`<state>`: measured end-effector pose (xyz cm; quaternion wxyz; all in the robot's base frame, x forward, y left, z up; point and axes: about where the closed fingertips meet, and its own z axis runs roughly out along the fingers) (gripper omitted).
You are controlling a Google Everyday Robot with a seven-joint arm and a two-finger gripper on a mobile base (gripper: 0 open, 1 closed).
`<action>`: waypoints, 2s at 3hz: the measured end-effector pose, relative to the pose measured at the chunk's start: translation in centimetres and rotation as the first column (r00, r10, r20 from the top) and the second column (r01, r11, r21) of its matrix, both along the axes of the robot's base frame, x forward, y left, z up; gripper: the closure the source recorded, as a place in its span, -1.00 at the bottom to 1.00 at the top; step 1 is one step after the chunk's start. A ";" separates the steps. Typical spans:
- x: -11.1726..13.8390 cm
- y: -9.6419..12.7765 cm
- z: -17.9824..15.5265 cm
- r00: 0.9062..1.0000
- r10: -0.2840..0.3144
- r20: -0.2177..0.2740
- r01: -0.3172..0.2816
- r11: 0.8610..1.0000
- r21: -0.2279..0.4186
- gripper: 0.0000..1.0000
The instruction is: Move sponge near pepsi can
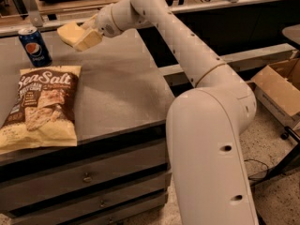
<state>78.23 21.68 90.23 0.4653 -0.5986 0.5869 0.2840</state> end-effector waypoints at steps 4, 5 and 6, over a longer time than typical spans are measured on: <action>-0.7 2.8 -3.7 0.994 0.052 -0.094 -0.051 0.999 0.009 0.10; -0.9 3.3 -3.9 0.994 0.058 -0.098 -0.057 0.998 0.008 -0.52; -1.0 3.5 -3.8 0.993 0.065 -0.094 -0.064 0.998 0.008 -1.00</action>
Offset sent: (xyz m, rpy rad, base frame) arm -0.0029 0.0189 -0.0354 0.0339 0.1079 0.0401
